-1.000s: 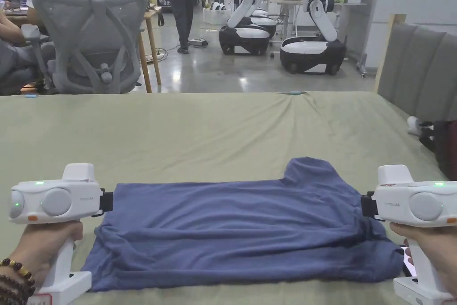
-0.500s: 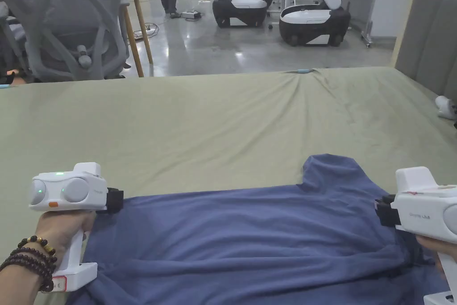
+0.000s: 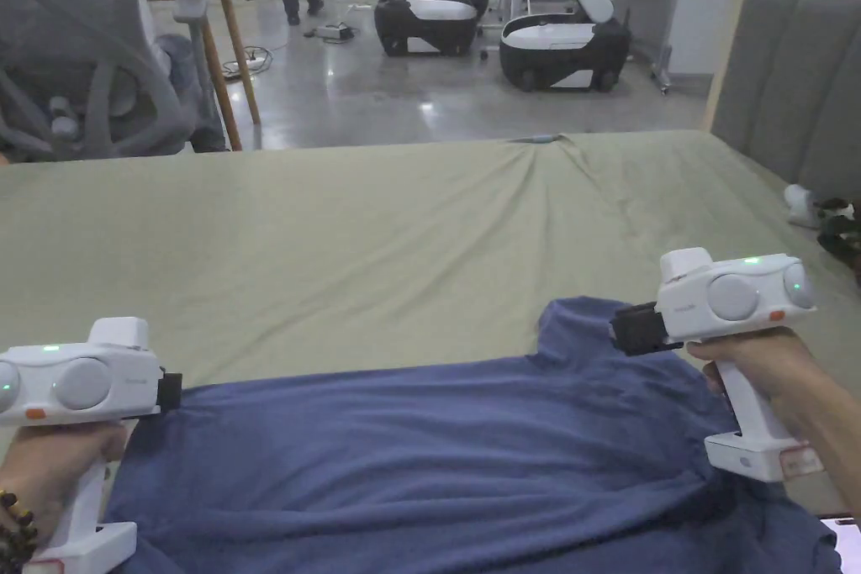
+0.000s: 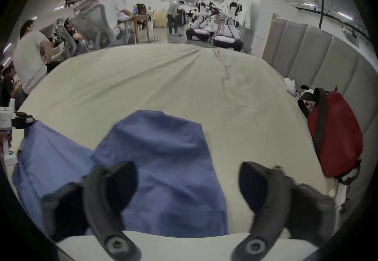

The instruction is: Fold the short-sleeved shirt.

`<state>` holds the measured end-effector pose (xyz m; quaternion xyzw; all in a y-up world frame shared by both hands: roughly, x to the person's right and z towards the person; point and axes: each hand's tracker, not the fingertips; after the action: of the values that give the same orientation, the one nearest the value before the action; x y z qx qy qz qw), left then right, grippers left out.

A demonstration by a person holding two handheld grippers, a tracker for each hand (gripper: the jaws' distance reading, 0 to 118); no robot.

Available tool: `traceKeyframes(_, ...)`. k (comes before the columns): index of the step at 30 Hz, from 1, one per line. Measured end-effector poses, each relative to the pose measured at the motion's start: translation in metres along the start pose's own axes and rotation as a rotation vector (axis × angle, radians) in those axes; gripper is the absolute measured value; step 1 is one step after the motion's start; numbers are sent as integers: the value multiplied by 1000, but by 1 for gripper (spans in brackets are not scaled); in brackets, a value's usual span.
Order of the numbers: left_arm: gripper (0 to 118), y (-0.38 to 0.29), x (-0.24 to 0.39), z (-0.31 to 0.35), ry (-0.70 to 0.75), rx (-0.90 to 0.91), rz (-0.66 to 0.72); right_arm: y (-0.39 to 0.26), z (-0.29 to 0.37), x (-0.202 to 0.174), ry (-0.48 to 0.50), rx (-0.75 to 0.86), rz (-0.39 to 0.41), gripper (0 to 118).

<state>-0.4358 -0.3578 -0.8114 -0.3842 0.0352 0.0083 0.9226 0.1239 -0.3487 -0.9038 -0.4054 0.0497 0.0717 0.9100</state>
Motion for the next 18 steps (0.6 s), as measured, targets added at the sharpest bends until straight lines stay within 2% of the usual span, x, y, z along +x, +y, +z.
traceKeyframes(2,1,1,1,2,2,11,-1,-3,-11,1,0,3,-8,86)
traceKeyframes(4,1,1,1,3,8,25,0,-11,-16,3,-7,-2,-79,83)
traceKeyframes(5,1,1,1,2,5,28,2,-13,-19,5,-16,-33,-110,75)
traceKeyframes(7,1,1,2,1,5,25,-3,-20,-26,8,-87,-104,-130,39)
traceKeyframes(8,1,1,2,0,4,22,-11,-24,-28,10,-83,-105,-125,35)
traceKeyframes(9,1,1,3,-1,2,20,-16,-26,-26,11,-44,-65,-143,34)
traceKeyframes(10,1,1,3,0,3,22,-17,-26,-24,13,-45,-63,-168,30)
traceKeyframes(11,1,1,4,0,5,24,-17,-20,-37,22,-50,-72,-169,22)
traceKeyframes(12,1,1,4,0,3,24,-18,-19,-36,22,-55,-70,-163,0)
traceKeyframes(15,1,1,4,3,3,26,-20,-11,-38,17,-31,-95,-109,0)
traceKeyframes(18,1,3,2,17,-3,45,-12,-9,-17,15,-36,-44,-117,0)
